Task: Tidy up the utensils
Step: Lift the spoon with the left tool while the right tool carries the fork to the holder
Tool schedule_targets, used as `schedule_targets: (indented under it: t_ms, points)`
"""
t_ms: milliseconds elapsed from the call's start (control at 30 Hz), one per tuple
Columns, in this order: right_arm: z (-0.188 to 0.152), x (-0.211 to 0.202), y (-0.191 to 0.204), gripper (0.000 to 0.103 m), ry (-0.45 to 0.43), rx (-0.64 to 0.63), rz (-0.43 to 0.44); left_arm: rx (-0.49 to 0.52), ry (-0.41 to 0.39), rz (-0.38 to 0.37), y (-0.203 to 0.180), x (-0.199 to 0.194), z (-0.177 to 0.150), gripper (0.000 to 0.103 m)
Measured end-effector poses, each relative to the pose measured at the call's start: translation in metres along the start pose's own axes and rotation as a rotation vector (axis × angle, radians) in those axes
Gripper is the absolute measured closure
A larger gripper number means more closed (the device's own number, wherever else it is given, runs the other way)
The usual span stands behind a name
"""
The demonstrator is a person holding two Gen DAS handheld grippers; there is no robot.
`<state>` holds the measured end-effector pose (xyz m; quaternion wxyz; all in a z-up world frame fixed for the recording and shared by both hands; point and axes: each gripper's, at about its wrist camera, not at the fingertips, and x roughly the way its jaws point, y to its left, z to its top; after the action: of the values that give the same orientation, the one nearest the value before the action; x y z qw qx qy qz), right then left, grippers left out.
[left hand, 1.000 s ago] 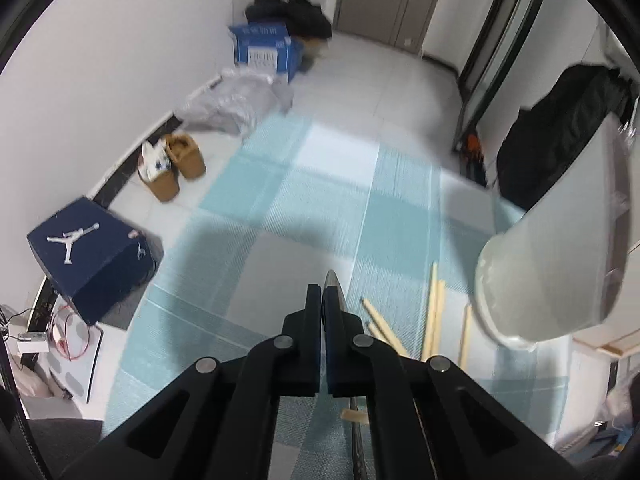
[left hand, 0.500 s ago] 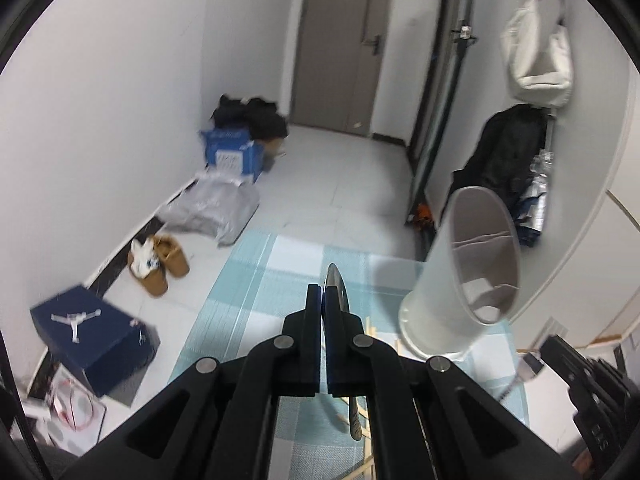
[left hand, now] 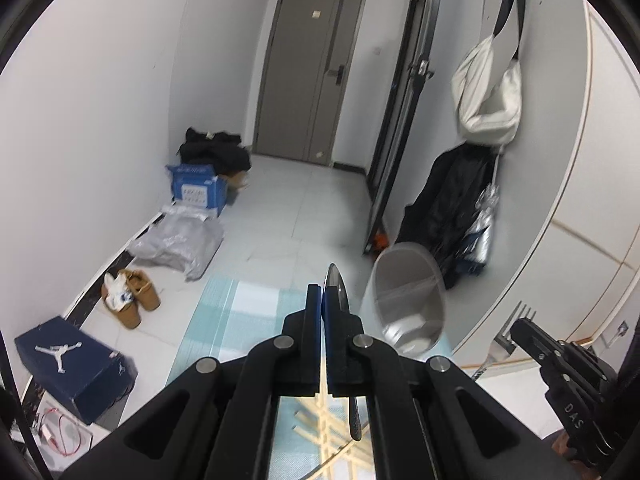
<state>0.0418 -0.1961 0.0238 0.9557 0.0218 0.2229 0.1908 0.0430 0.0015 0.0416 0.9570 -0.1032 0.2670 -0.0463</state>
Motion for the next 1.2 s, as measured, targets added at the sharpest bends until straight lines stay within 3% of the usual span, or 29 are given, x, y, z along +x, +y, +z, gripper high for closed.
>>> schedule_targets:
  t_ms: [300,600,833,1067,1200]
  points:
    - [0.079,-0.002,-0.007,0.102,-0.106,-0.127,0.001,0.04,-0.119,-0.057,-0.03,0.003,0.059,0.103]
    - [0.122,0.041,-0.028,0.102,-0.131,-0.188,-0.037,0.105,-0.127,-0.072,-0.041,0.045,0.085,0.103]
    - [0.129,0.089,-0.043,0.102,-0.119,-0.222,-0.042,0.191,-0.085,-0.12,-0.048,0.072,0.085,0.103]
    - [0.11,0.109,-0.041,0.103,-0.116,-0.291,0.055,0.28,-0.069,-0.145,-0.053,0.086,0.077,0.103]
    - [0.099,0.116,-0.042,0.103,-0.096,-0.302,0.07,0.293,-0.07,-0.163,-0.053,0.089,0.072,0.103]
